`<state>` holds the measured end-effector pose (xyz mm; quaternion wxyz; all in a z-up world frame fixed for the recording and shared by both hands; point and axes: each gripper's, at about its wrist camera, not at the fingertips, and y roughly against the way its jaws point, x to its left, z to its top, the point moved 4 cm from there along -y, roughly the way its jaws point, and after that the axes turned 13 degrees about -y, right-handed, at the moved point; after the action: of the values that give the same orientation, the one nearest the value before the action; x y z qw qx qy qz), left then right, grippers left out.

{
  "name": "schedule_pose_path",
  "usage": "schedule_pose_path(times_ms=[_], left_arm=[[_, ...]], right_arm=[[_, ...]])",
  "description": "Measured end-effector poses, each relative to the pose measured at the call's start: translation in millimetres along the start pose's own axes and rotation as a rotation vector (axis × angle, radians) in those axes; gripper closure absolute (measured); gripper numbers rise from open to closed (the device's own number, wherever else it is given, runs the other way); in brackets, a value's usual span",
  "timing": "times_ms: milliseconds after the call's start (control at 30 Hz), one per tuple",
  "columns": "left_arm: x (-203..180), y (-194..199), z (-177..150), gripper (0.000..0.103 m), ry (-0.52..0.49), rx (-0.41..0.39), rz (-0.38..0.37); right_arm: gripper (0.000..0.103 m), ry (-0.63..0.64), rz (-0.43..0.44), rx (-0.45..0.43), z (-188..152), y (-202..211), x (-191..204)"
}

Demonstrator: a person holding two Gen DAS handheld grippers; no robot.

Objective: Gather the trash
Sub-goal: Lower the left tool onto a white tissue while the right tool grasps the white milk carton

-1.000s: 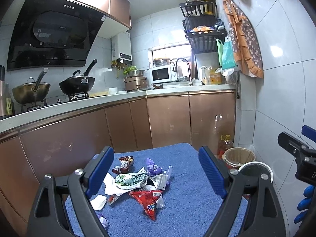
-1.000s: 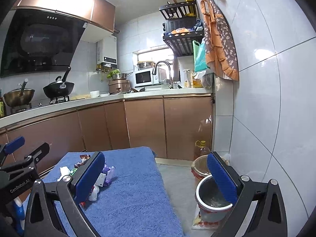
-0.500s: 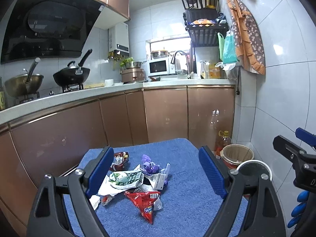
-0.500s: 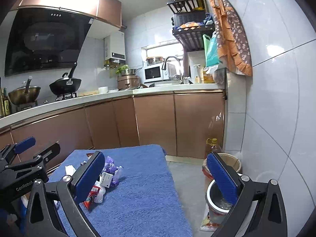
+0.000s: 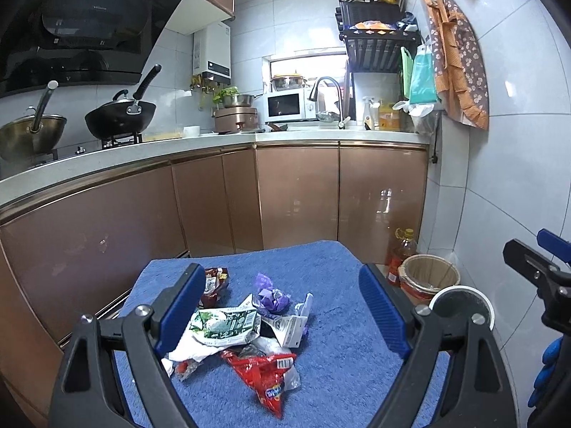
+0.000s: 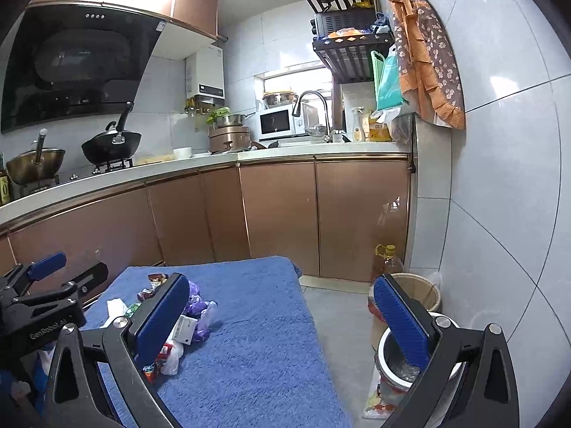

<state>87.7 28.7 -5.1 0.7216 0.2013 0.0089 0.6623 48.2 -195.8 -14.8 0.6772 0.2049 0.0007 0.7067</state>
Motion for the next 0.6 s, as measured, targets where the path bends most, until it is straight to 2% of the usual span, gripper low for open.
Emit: schedule_pose_path(times_ms=[167,367,533,600], left_arm=[[31,-12,-2,0.015,0.001,0.006,0.001],[76,-44,-23,0.016,-0.029,0.087,0.0],[94,-73,-54,0.016,-0.082,0.185,-0.097],[94,-83,-64,0.016,-0.103,0.214,-0.128]], right_arm=[[0.0,0.001,0.005,0.034,1,-20,2],[0.0,-0.002,0.092,0.152,-13,-58,12],[0.0,-0.022,0.197,0.304,-36,-98,25],[0.003,-0.038,0.242,0.364,-46,-114,31]])
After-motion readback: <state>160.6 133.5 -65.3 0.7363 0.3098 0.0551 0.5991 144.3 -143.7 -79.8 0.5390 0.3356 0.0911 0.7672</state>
